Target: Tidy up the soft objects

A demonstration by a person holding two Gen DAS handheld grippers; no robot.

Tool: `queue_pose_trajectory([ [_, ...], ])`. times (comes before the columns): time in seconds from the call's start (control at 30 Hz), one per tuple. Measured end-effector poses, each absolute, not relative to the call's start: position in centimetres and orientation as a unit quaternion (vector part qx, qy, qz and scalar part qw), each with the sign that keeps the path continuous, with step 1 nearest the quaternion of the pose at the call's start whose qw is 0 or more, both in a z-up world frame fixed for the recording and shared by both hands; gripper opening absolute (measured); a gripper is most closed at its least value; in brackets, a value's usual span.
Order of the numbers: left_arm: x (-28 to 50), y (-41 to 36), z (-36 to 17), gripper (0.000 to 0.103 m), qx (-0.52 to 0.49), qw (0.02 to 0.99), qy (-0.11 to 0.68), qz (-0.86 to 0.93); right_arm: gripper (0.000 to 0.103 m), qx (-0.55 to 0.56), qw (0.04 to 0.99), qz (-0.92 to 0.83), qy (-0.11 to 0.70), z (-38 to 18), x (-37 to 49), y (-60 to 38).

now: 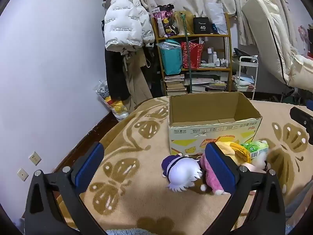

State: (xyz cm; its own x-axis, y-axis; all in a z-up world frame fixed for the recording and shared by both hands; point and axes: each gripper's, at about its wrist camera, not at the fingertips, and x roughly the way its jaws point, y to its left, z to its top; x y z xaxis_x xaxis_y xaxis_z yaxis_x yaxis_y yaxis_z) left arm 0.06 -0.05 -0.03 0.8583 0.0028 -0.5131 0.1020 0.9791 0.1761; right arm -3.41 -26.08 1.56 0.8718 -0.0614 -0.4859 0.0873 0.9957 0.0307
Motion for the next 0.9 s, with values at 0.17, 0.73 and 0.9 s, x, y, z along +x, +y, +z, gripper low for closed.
queue_pose_trajectory([
  [0.17,0.38,-0.28,-0.18,0.102,0.101,0.958,0.269,-0.025,0.103,0.024,0.967,-0.038,0.251,1.48,-3.36,-25.95],
  [0.73,0.38,0.0,-0.45,0.102,0.089,0.958,0.27,-0.031,0.103,0.026,0.966,-0.038,0.253,1.23,-3.35,-26.18],
  [0.9,0.07,0.02,-0.28,0.102,0.089,0.959,0.266,-0.03,0.103,0.026,0.967,-0.039,0.252,1.29,-3.39,-26.21],
])
